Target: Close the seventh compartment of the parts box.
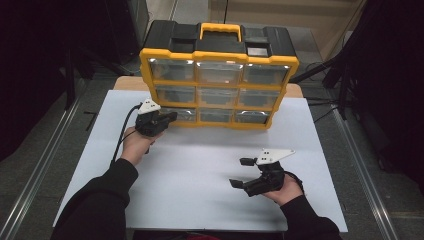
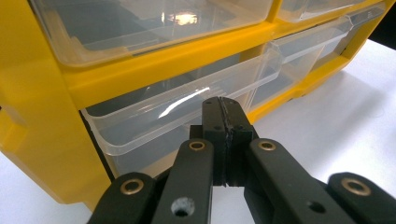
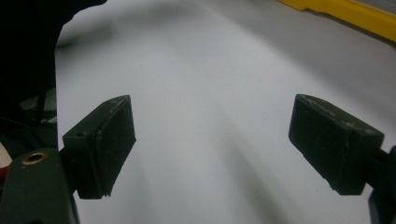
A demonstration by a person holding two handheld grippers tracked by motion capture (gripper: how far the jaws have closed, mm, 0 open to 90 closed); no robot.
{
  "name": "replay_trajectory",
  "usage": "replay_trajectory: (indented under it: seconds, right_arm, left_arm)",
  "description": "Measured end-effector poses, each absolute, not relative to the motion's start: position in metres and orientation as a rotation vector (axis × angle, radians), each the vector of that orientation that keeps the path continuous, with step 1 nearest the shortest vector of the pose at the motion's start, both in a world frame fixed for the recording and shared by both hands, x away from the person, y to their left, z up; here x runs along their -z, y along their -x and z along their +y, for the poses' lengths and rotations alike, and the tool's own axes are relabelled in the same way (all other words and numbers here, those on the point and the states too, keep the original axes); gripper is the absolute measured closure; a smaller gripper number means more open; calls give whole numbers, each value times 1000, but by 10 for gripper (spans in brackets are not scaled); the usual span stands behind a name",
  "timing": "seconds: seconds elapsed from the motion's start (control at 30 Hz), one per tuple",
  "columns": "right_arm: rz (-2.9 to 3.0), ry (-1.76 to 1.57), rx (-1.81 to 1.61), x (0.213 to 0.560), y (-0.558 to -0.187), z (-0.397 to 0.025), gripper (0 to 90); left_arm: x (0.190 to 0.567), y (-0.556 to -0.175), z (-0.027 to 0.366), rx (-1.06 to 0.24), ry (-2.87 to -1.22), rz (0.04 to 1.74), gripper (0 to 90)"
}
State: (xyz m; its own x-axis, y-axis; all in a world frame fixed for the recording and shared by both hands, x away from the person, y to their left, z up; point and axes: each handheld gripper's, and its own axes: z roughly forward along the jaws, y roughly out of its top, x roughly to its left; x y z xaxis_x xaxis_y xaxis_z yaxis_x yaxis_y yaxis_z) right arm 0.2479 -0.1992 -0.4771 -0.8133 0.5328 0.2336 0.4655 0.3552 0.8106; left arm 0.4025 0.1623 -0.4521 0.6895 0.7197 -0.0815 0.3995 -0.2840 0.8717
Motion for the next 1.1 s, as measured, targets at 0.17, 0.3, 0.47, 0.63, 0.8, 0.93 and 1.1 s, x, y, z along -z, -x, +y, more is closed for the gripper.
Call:
replay_trajectory:
  seconds: [0.17,0.3,0.47,0.63,0.8,0.93,1.1]
  right_arm:
    - [2530,-936,-1474,477,-247,-199,157]
    - [2532,-935,-1474,477,-248,-199,158]
    - [2530,-933,-1474,477,-248,-199,158]
    - [2529,-933,-1479,477,-248,-199,158]
    - [2525,-939,-1480,477,-248,-200,158]
    - [2528,-943,-1480,476,-247,-200,158]
    - [2522,-937,-1479,476,-247,-200,158]
  left_arm:
    - [452,-404,162,-406,-1915,869,898]
    - [452,-405,162,-396,-1908,878,898]
    - [453,-405,163,-354,-1916,887,895]
    - [449,-402,162,-338,-1918,865,887]
    - [445,-398,163,-303,-1916,843,770]
    - [441,-395,165,-281,-1916,834,701]
    - [435,-388,170,-247,-1947,776,549]
